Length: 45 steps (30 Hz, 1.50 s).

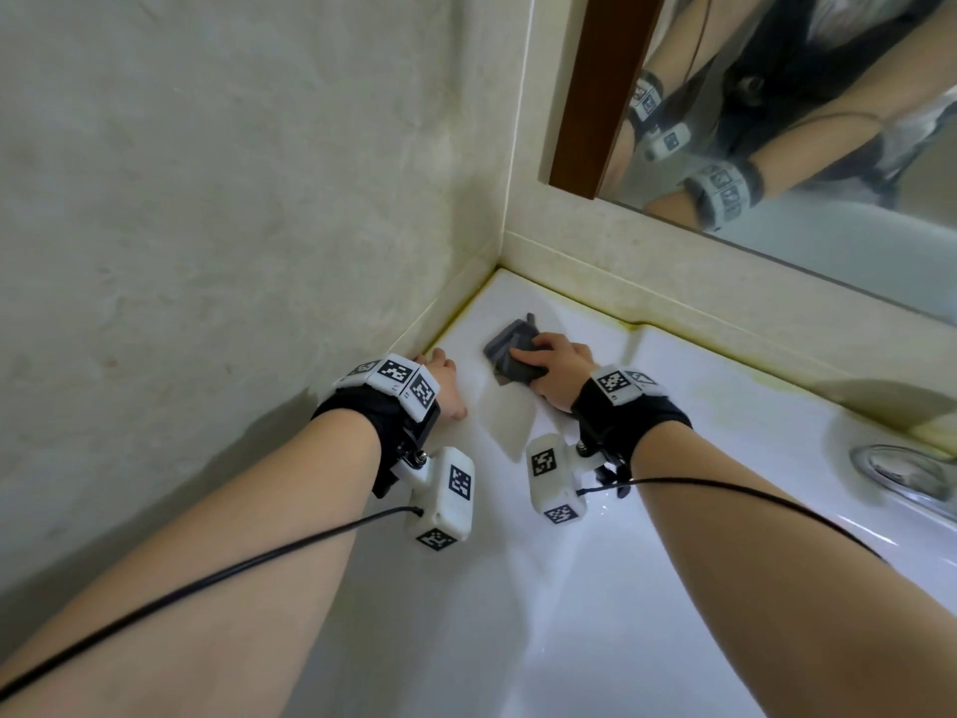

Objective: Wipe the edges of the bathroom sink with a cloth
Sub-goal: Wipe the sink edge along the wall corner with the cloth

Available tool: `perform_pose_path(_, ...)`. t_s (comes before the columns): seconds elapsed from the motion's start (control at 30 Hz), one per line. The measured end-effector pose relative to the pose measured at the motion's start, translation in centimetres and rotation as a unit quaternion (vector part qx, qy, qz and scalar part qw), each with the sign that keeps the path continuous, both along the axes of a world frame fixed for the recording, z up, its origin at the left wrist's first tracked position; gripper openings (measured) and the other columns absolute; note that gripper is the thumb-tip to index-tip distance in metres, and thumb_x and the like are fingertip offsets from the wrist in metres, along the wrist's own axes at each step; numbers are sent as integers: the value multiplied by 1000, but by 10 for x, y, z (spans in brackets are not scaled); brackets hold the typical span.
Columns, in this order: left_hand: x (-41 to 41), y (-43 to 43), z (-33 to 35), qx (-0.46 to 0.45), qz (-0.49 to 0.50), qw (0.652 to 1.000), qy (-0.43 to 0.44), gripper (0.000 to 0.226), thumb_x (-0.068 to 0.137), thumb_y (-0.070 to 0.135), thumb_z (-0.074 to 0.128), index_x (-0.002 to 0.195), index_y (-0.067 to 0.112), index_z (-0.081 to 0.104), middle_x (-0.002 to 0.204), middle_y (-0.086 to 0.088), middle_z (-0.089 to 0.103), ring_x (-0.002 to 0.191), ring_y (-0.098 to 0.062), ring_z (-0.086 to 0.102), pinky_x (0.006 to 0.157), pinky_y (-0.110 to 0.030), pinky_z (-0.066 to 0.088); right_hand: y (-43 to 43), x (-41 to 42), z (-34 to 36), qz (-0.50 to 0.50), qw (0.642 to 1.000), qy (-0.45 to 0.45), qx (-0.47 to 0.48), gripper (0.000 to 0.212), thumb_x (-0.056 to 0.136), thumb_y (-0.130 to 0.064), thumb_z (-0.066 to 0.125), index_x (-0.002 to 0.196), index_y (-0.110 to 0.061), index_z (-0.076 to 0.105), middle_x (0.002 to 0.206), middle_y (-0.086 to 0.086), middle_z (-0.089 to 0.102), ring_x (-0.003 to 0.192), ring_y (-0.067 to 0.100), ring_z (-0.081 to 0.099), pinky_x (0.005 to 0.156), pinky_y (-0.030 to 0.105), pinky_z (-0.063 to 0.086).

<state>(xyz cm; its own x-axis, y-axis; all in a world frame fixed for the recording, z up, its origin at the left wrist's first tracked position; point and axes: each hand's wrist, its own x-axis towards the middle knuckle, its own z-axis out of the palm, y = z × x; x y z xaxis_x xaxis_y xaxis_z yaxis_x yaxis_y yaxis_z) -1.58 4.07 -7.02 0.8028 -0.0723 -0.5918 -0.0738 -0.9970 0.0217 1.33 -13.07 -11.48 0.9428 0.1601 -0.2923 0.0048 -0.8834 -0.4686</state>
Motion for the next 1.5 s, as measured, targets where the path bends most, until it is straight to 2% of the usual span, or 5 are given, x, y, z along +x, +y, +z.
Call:
perform_pose_path(0.27, -3, 1, -4, 5, -3, 1000, -1, 70, 94, 27, 47, 148, 1, 12, 158, -11, 2, 144, -31, 13, 115, -43, 24, -28, 8, 9, 24, 980, -48, -189, 48, 90, -29, 36, 135, -46, 33, 149, -2, 27, 134, 30, 24, 109, 41, 19)
perform_pose_path(0.57, -4, 2, -4, 2, -5, 1000, -3, 70, 93, 29, 48, 147, 1, 14, 157, -11, 5, 142, -31, 17, 114, -43, 27, 4, -10, 1, 92, 987, -19, -127, 51, 96, -18, 30, 144, -35, 22, 158, 1, 4, 144, 24, -1, 115, 40, -2)
perform_pose_path(0.9, -10, 4, -2, -24, -2, 1000, 2, 72, 94, 27, 48, 149, 1, 9, 159, -10, -5, 146, -29, 6, 117, -41, 21, -6, -9, 6, 46, 984, -6, -169, 54, 97, -19, 28, 147, -28, 10, 158, 4, -2, 145, 25, -4, 116, 41, -1)
perform_pose_path(1.2, -15, 9, -4, -47, -3, 999, -17, 76, 92, 32, 53, 148, 0, 11, 159, -13, -3, 146, -29, 6, 118, -39, 19, 25, -18, 2, 132, 982, 2, -132, 54, 96, -20, 29, 147, -32, 11, 158, 0, -3, 145, 22, -5, 115, 41, -2)
perform_pose_path(1.5, -18, 14, -1, -109, 41, 992, -41, 70, 91, 27, 55, 146, 1, 20, 159, -11, 4, 145, -24, 16, 116, -36, 23, 16, -10, 4, 56, 984, 24, -166, 56, 96, -23, 26, 147, -31, 5, 158, 2, -8, 145, 23, -10, 115, 39, -6)
